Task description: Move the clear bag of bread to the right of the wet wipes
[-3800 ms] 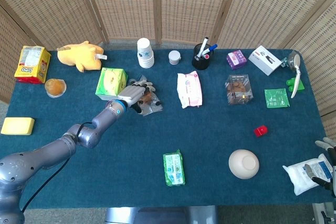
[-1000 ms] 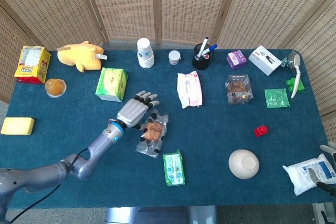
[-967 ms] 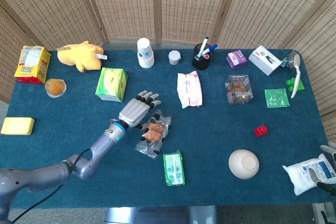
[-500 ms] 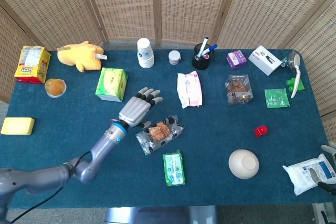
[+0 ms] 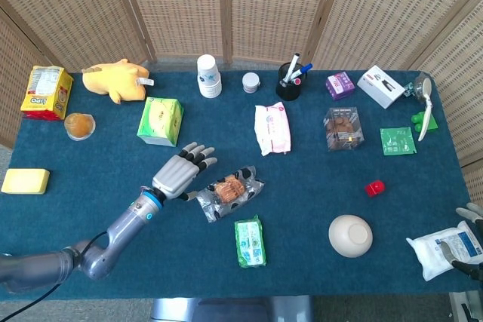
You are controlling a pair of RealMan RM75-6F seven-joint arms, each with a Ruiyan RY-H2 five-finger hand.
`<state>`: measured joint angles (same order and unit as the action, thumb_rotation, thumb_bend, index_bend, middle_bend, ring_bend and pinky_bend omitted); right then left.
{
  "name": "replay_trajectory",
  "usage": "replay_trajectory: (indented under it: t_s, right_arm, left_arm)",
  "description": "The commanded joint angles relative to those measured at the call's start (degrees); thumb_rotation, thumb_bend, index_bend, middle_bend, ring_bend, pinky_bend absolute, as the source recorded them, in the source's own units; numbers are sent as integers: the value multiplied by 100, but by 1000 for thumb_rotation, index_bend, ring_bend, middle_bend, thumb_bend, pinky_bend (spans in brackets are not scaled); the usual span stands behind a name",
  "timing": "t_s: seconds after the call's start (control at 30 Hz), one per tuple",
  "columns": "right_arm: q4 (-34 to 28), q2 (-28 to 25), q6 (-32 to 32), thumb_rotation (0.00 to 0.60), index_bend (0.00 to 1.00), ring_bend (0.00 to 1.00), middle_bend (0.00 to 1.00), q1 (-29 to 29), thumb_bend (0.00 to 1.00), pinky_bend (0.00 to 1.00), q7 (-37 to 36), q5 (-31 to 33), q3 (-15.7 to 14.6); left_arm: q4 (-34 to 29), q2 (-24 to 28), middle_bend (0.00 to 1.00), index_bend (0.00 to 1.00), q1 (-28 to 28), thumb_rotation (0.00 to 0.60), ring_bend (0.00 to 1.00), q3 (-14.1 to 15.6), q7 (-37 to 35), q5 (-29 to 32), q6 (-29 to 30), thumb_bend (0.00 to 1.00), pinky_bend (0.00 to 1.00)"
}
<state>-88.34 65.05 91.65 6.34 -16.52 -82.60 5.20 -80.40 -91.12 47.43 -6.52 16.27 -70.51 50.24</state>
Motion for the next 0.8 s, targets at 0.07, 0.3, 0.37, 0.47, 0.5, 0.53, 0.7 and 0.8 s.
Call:
replay_trajectory:
  t_s: [0.07,0.3,0.37,0.47,0.5,0.53,0.7,0.8]
  right_arm:
    - [45,-2,26,600,255,70,204,49,308,52,-57,33,-14]
    - [98,-5,67,600,255,70,204,98,308,53,-127,36,-21]
    - [105,-4,68,600,255,70,204,103,307,52,-135,33,-24]
    - [117,1,81,600,255,70,204,116,307,52,-153,28,-26]
    - [120,1,84,600,255,70,204,119,307,52,-155,27,-27]
    - [125,0,89,600,255,70,204,125,307,52,-158,28,-28]
    - [133,-3,114,600,255,70,203,158,308,52,-176,45,-28]
    - [120,-9,133,600,255,70,204,175,307,52,-170,36,-34]
  left_arm:
    - [263,-354,4,128,153,600,0,-113,194,156,-91,302,0]
    - [581,-923,0,110,449,600,0,-434,543,413,-75,302,0]
    - [649,-1035,0,108,539,600,0,-514,645,488,-91,301,0]
    - [817,-1236,0,108,716,600,0,-652,840,610,-121,298,0]
    - [859,-1280,0,108,758,600,0,-681,881,635,-130,298,0]
    - [925,-1344,0,108,823,600,0,-725,935,674,-153,298,0]
    - [1217,-1633,0,106,1092,600,0,-909,1104,847,-243,298,0]
    - [1382,-1863,0,106,1228,600,0,-1034,1073,917,-230,296,0]
